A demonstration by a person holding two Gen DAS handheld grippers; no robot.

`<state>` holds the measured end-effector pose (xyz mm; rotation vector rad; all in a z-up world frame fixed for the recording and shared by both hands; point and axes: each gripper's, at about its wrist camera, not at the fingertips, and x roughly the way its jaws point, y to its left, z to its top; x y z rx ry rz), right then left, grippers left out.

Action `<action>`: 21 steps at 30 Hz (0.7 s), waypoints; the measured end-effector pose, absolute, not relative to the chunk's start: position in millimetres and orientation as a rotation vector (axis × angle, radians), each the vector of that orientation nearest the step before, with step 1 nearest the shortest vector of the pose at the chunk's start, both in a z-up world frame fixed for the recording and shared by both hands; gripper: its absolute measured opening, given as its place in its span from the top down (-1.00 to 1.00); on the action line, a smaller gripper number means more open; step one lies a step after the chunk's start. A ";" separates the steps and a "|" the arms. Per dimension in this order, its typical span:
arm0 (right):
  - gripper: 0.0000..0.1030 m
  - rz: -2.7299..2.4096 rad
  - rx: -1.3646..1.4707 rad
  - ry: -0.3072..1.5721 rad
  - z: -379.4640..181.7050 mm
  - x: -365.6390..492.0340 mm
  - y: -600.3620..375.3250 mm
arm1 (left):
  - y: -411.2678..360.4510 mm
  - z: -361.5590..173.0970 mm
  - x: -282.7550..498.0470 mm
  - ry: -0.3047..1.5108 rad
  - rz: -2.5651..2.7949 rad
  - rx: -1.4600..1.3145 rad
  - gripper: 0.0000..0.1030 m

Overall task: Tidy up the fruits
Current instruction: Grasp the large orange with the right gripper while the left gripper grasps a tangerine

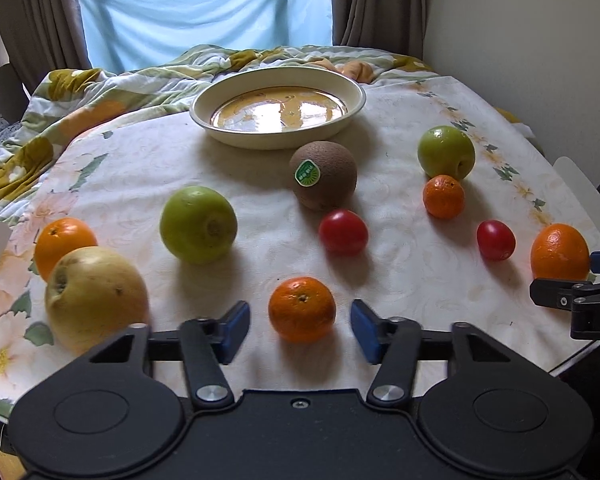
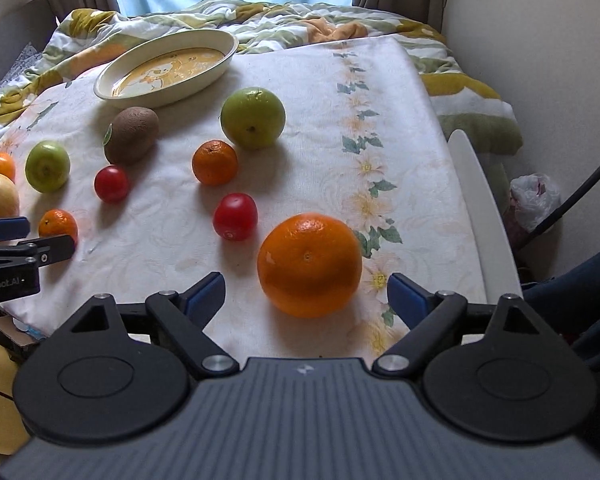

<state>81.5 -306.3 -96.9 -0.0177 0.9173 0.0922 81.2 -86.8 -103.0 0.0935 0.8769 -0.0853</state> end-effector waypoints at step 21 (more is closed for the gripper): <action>-0.44 0.113 -0.048 0.932 -105.8 99.6 -306.6 | -78.9 -92.6 74.3 0.866 -0.064 0.057 0.19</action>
